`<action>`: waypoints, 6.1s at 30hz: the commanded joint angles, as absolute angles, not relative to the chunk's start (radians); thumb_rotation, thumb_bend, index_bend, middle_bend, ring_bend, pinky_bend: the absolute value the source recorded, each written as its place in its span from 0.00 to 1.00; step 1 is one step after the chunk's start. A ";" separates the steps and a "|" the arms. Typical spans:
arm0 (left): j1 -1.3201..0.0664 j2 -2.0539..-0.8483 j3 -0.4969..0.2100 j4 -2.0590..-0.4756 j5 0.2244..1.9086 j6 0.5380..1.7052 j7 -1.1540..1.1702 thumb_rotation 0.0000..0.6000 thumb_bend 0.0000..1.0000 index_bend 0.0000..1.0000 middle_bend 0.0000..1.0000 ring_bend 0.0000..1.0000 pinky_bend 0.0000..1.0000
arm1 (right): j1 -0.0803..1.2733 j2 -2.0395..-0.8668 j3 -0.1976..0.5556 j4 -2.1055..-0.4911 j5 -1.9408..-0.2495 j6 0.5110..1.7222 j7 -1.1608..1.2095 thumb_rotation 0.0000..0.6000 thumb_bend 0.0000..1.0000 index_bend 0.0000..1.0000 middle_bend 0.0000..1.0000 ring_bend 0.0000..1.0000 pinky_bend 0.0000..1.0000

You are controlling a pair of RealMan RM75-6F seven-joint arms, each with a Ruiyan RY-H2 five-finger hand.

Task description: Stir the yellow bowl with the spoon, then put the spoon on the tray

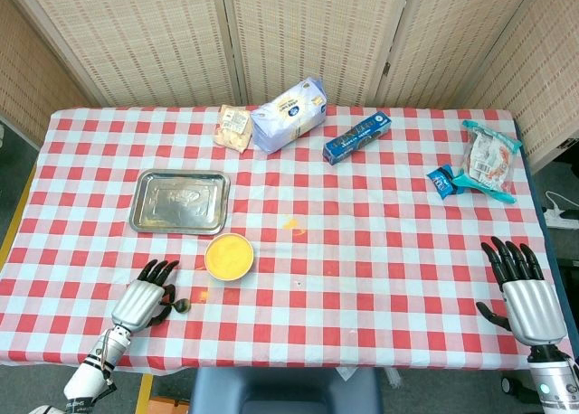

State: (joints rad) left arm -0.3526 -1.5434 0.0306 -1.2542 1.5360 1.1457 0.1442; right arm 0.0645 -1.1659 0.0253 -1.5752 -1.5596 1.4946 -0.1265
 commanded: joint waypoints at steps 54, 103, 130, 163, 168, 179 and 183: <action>-0.404 -1.383 -0.085 -1.585 1.522 1.267 0.312 1.00 0.56 0.67 0.06 0.00 0.00 | 0.065 -1.156 0.013 -1.584 -1.581 1.491 -0.112 1.00 0.08 0.00 0.00 0.00 0.00; -0.715 -1.634 -0.189 -1.480 1.043 1.038 0.742 1.00 0.55 0.59 0.07 0.00 0.00 | 0.080 -1.147 0.034 -1.568 -1.523 1.447 -0.079 1.00 0.08 0.00 0.00 0.00 0.00; -0.599 -1.523 -0.068 -1.515 1.219 1.208 0.535 1.00 0.51 0.41 0.03 0.00 0.00 | 0.082 -1.149 0.020 -1.577 -1.542 1.448 -0.089 1.00 0.08 0.00 0.00 0.00 0.00; -0.544 -1.751 -0.053 -1.019 1.474 1.338 0.251 1.00 0.40 0.44 0.00 0.00 0.00 | 0.081 -1.151 0.003 -1.587 -1.556 1.439 -0.104 1.00 0.08 0.00 0.00 0.00 0.00; -0.543 -1.800 -0.054 -0.924 1.498 1.356 0.233 1.00 0.40 0.46 0.00 0.00 0.00 | 0.079 -1.146 -0.003 -1.592 -1.566 1.443 -0.096 1.00 0.08 0.00 0.00 0.00 0.00; -0.551 -1.844 -0.069 -0.829 1.516 1.363 0.201 1.00 0.41 0.48 0.00 0.00 0.00 | 0.078 -1.143 -0.005 -1.594 -1.569 1.442 -0.093 1.00 0.08 0.00 0.00 0.00 0.00; -0.550 -1.855 -0.071 -0.802 1.518 1.363 0.194 1.00 0.40 0.50 0.00 0.00 0.00 | 0.078 -1.142 -0.005 -1.592 -1.568 1.441 -0.091 1.00 0.08 0.00 0.00 0.00 0.00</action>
State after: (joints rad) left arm -0.5500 -1.8524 -0.0699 -0.8053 1.5177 1.3630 0.1958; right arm 0.0781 -1.1422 -0.0049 -1.5924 -1.5679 1.4413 -0.0908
